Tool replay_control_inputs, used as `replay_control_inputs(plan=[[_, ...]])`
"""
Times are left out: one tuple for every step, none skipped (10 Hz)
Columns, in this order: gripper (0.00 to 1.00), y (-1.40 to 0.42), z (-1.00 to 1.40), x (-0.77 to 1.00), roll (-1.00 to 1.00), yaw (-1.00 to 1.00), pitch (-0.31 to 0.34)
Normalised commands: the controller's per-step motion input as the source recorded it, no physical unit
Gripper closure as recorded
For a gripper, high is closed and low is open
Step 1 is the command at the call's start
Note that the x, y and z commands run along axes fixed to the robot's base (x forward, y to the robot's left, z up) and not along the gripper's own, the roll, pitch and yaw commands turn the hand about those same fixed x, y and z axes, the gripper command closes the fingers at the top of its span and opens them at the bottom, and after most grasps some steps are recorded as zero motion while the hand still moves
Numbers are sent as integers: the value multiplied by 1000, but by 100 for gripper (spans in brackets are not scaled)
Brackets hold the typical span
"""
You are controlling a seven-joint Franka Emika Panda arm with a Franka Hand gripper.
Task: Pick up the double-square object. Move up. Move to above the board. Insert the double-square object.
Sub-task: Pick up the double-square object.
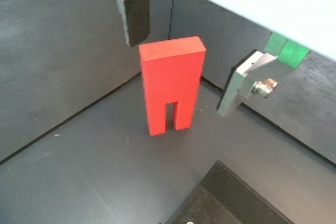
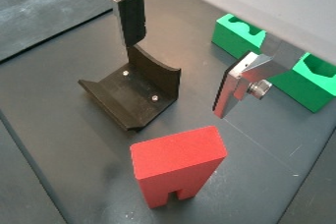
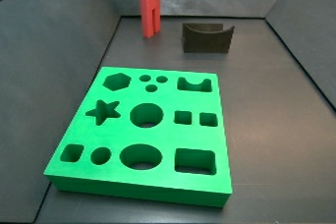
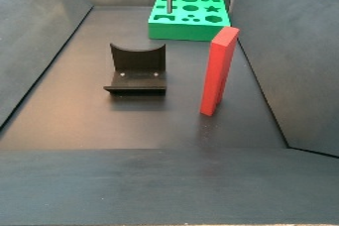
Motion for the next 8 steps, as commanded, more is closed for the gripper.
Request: replay_control_inputs(plan=[[0,40,0,-29,-1,0,0],[0,66,0,-123,-31,0,-11],[0,171,0,-180,-74,0,-20],[0,280,0,-443,-80,-83,-30],[0,420,-29,-709,-99,-251,-20],[0,406,-71,-669,-97,-280,-16],[0,303,-140,-580,-86,-337,-26],[0,140,-291,-406,-94,-263,-161]])
